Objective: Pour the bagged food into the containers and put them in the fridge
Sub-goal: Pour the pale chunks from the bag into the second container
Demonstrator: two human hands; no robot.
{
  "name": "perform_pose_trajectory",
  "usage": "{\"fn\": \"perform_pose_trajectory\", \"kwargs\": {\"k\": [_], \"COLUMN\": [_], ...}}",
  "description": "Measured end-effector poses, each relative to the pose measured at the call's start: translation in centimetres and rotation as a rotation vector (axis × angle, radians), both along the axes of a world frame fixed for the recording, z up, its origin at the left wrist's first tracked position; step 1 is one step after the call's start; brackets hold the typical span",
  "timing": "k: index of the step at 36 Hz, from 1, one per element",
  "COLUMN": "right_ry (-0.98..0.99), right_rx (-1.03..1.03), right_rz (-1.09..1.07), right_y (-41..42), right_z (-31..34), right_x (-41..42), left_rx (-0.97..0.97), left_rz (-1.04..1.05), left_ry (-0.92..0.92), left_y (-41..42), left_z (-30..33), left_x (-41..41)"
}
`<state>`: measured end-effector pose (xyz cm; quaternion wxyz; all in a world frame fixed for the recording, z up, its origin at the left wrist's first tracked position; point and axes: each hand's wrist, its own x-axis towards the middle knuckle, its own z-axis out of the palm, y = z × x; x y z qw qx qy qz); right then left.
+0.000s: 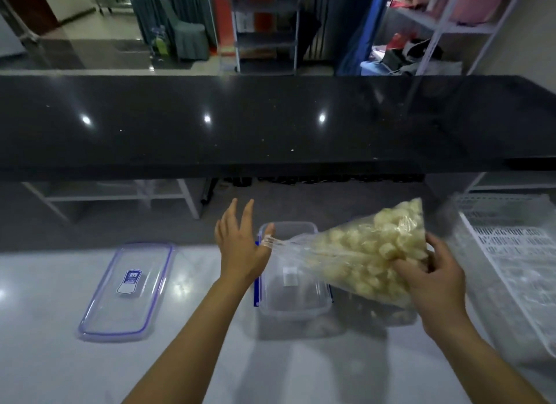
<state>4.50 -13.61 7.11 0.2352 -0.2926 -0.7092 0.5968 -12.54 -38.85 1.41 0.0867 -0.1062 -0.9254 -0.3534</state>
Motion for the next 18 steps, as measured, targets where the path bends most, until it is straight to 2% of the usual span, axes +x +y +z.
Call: {"fn": "perform_pose_trajectory", "kwargs": {"k": [12,18], "right_ry": [0.046,-0.046], "right_rx": [0.178,0.277], "right_rz": [-0.129,-0.136], "right_y": [-1.5,-2.7], "right_z": [-0.1,-0.1], "right_x": [-1.1,-1.3], "left_rx": [-0.003,-0.008], "left_rz": [-0.155,-0.133], "left_ry": [-0.145,-0.243], "left_y": [-0.1,-0.1], "left_z": [-3.7,-4.9], "left_x": [-2.7,-3.6]}}
